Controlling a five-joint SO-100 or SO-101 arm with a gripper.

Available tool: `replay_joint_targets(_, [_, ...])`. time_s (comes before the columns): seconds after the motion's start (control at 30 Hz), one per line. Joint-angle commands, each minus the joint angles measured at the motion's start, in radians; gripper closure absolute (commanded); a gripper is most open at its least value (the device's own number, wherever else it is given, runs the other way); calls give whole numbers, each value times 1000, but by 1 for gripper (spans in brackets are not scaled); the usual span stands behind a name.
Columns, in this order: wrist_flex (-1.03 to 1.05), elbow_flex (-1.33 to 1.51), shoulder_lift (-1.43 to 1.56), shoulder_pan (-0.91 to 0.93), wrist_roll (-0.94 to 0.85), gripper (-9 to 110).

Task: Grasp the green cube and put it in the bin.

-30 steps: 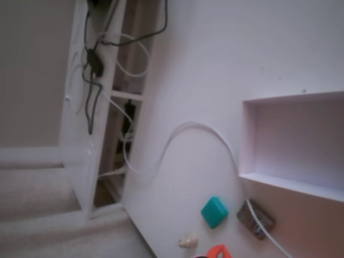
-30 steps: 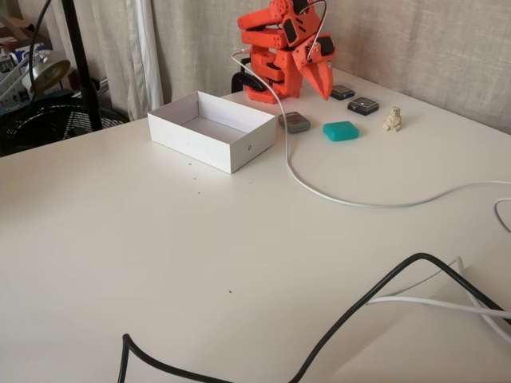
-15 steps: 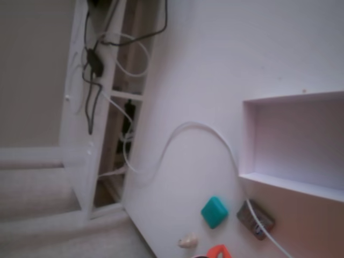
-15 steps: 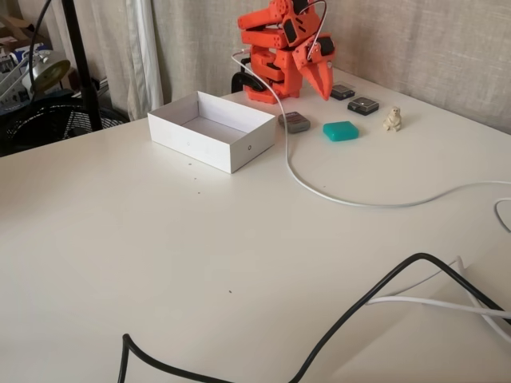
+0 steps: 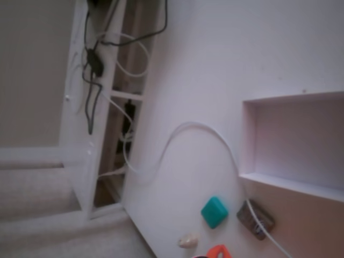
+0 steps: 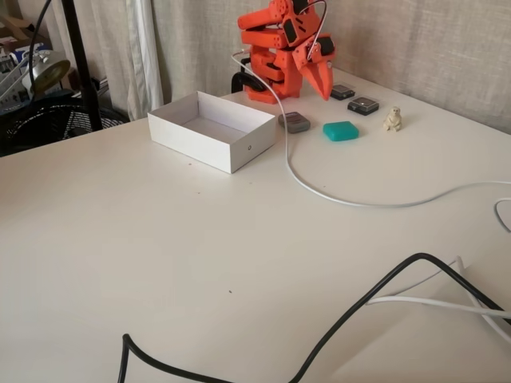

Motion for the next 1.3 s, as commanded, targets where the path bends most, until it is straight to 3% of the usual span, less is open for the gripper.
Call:
replay_joint_targets(0.0, [-12,0,8,0,0,110])
replay_joint_targets(0.27, [-12,-2,6,-23,-29,104])
replay_joint_targets(0.33, [-28,-6,-20,-37,-38,93])
replay_joint_targets(0.47, [-169,-77,-216,-95,-17,84])
replay_joint_targets(0.6, [-225,-379,-558,-130,-11,79])
replay_joint_targets(0.77, [-8,-969,-979,-175,32,79])
replay_joint_targets(1.03, [400,-1717,-1335,-227,78,73])
replay_joint_targets(1.13, [468,-1812,-1388,-215,112,70])
replay_joint_targets(1.27, [463,-1680,-1433,-170,155,68])
